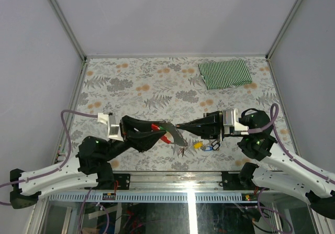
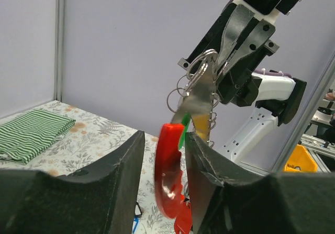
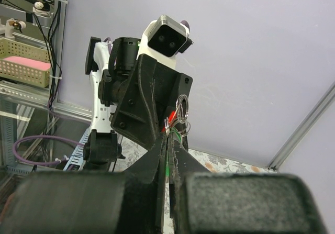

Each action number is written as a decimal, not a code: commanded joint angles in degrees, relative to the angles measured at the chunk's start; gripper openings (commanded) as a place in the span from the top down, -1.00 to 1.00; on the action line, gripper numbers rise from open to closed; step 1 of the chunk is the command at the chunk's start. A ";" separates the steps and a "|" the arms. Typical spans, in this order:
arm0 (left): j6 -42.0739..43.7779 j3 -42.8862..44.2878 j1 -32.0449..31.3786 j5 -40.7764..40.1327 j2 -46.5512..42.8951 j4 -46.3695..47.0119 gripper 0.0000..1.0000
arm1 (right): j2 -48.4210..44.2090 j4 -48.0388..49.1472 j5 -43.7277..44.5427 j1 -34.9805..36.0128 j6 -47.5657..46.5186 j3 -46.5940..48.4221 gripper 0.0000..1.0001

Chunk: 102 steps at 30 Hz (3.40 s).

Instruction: Put the keys on the keyring

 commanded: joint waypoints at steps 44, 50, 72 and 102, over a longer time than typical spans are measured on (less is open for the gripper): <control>-25.32 24.18 25.30 44.99 23.50 -11.55 1.00 | -5.82 -43.22 0.42 0.37 -33.12 14.41 1.00; -25.23 26.39 27.03 48.97 26.81 -13.18 1.00 | -6.87 -40.52 0.29 0.37 -35.29 11.58 1.00; -16.98 32.33 29.90 62.79 29.89 -22.93 1.00 | -8.06 -48.62 -0.37 0.39 -41.70 12.36 1.00; -17.21 32.54 30.10 62.84 30.66 -23.39 0.77 | -10.08 -21.30 -7.25 0.40 -24.48 3.65 1.00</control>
